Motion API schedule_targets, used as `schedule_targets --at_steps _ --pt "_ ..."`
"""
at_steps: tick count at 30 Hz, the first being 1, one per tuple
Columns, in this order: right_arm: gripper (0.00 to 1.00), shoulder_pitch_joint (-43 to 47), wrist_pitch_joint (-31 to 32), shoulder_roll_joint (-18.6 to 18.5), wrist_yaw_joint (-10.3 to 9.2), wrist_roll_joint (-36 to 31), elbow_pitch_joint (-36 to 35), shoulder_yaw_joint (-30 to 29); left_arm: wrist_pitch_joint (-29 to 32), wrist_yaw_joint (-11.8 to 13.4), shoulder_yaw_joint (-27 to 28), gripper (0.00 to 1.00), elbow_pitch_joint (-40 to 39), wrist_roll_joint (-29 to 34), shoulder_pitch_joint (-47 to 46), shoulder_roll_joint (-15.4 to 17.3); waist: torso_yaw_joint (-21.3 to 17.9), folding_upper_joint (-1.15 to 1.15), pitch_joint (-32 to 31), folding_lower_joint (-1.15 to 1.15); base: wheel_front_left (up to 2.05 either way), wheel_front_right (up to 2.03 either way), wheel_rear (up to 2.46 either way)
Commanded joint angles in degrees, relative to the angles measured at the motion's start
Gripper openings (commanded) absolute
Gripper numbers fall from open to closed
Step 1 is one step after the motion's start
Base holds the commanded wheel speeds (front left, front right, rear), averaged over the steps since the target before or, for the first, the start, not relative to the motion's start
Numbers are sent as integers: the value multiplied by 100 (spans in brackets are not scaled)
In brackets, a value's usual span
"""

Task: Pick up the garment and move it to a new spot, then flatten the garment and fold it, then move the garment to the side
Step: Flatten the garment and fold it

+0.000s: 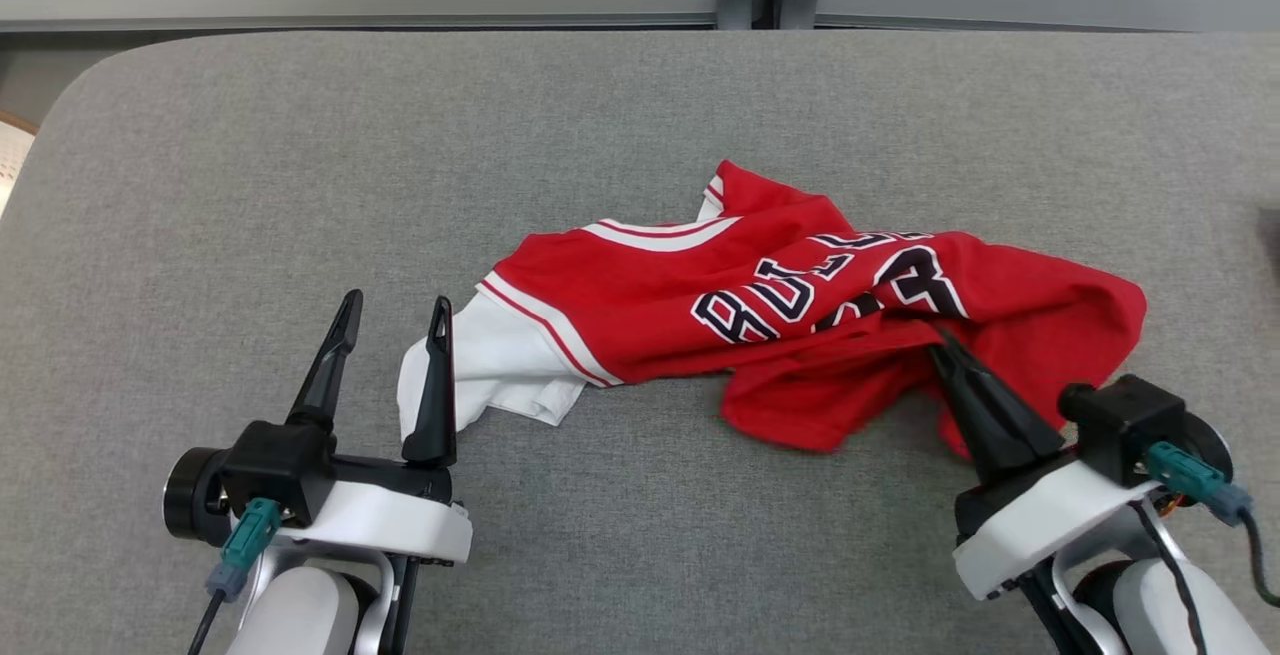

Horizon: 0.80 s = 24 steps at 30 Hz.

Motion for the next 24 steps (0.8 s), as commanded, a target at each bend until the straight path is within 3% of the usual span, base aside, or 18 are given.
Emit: schedule_targets --at_steps 1,12,18,24 --pt "0 72 -110 27 -2 -28 -206 -165 -28 6 35 100 -23 45 -13 56 -87 0 -62 0 0 0 0" --pt "0 100 -243 120 -2 31 -1063 -1711 -29 60 67 100 -131 52 43 128 -250 0 -117 0 0 0 0" --pt "0 -327 -73 -124 -2 326 -542 -2202 -14 49 28 100 -187 52 -120 119 -164 0 124 0 0 0 0" --pt "0 -985 -61 -312 -2 508 128 -2027 -16 31 21 100 -211 45 -298 88 -29 0 498 0 0 0 0"
